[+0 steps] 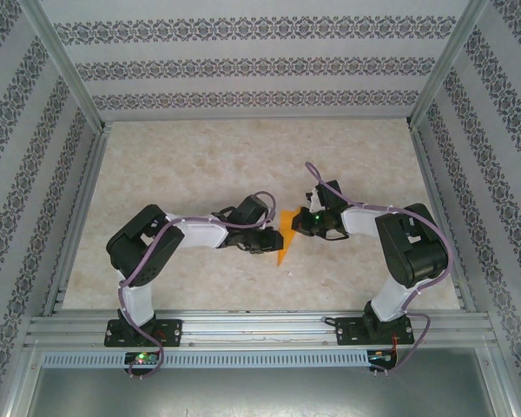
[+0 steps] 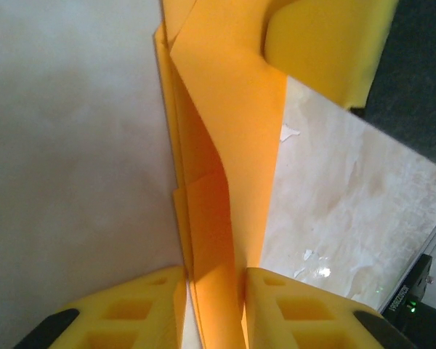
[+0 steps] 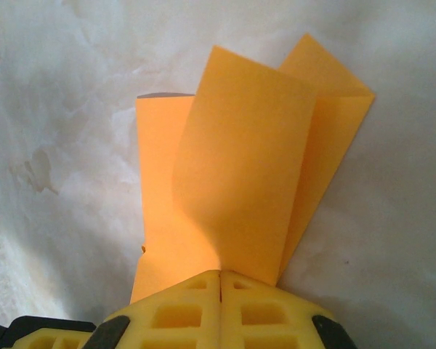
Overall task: Fold a paper plane with a square sheet of paper (fold left side to right side)
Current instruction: Fold the wing for the fifth time at the center of the table.
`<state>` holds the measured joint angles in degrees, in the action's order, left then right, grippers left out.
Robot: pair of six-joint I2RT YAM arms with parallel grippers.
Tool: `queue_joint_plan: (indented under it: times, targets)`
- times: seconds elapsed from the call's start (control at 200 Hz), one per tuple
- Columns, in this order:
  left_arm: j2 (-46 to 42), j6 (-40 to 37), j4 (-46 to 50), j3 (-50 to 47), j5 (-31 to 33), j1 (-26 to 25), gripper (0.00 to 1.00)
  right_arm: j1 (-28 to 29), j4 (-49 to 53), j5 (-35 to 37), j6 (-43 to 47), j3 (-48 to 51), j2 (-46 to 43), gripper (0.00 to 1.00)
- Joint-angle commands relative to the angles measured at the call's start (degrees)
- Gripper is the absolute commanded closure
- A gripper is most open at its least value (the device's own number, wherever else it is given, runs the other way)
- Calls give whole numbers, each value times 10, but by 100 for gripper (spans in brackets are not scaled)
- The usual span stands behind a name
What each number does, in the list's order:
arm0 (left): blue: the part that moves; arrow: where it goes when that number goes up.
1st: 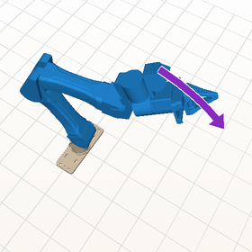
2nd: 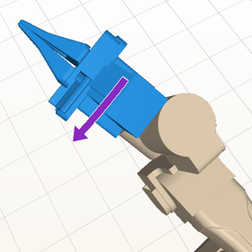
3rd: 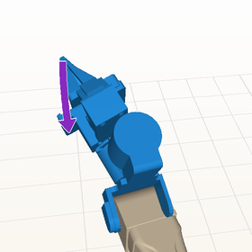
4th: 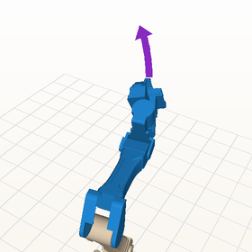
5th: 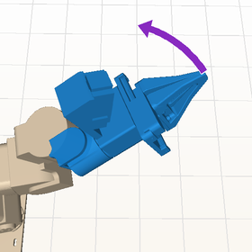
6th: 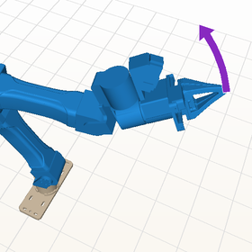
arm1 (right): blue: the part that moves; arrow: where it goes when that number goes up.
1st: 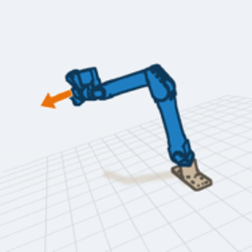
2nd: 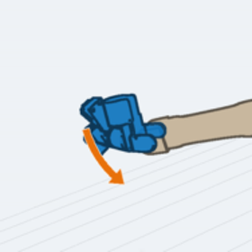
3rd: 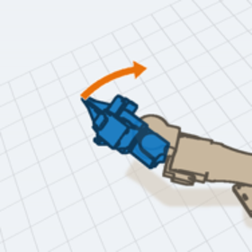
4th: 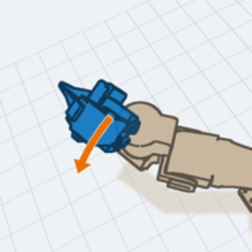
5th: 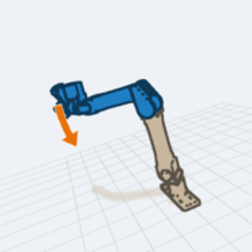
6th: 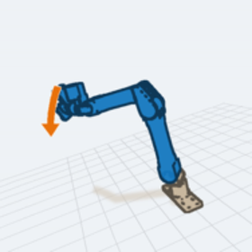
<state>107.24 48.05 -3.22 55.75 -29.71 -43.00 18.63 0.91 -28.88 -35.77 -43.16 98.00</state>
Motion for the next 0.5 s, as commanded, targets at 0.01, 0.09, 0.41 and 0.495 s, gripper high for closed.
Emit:
queue_joint_plan:
  times: [0.01,0.09,0.41,0.495]
  targets:
    - [-50,3,13,-8,6,8,71,9,66,46,11,11,32,100]
    - [-71,-6,34,-4,15,12,69,9,67,45,11,11,32,100]
    - [-57,-2,16,40,-60,-2,82,10,67,46,11,11,34,100]
    - [-35,11,-10,44,-78,-7,86,10,67,47,11,9,36,100]
